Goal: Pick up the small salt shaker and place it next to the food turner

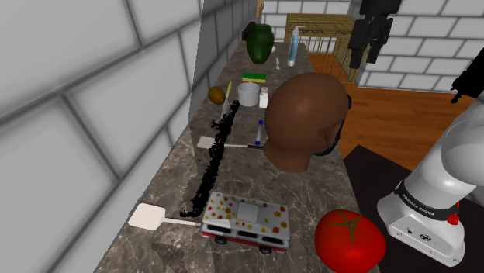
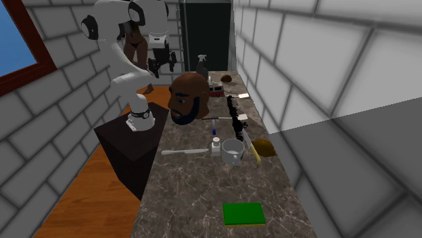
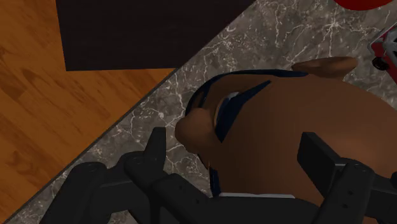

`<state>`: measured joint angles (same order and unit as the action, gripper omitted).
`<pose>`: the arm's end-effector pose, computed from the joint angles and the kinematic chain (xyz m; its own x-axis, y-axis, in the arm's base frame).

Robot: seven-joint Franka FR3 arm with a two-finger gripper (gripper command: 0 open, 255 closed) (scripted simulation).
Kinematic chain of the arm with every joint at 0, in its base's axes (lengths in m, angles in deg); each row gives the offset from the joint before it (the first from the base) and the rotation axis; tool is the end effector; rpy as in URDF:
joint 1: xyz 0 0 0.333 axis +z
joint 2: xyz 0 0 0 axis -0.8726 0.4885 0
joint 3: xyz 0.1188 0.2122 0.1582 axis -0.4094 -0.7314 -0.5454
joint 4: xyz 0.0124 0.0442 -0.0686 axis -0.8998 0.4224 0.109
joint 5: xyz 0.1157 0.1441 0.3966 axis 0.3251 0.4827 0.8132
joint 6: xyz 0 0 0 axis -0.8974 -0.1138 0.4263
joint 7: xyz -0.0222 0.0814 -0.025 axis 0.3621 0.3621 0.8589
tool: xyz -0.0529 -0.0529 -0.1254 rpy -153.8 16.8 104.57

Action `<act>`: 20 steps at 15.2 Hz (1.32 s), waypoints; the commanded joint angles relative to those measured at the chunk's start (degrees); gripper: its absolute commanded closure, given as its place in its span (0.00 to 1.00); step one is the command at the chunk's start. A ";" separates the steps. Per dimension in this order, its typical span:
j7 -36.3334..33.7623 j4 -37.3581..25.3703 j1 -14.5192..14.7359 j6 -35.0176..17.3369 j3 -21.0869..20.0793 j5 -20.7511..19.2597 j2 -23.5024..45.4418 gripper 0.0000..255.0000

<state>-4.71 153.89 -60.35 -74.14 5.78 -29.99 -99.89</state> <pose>0.3589 0.0317 0.5334 0.9890 -0.0528 -0.1380 -0.0639 -0.9950 -0.0771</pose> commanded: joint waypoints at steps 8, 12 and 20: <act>0.88 -1.09 -0.76 -12.34 -0.31 -1.28 11.78 0.00; 1.08 -3.44 -1.12 -18.47 -0.36 -2.08 19.29 0.00; 0.99 -11.80 -1.50 -27.97 -0.03 -3.89 35.20 0.00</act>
<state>-3.30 142.19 -61.98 -113.06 6.01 -33.54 -66.67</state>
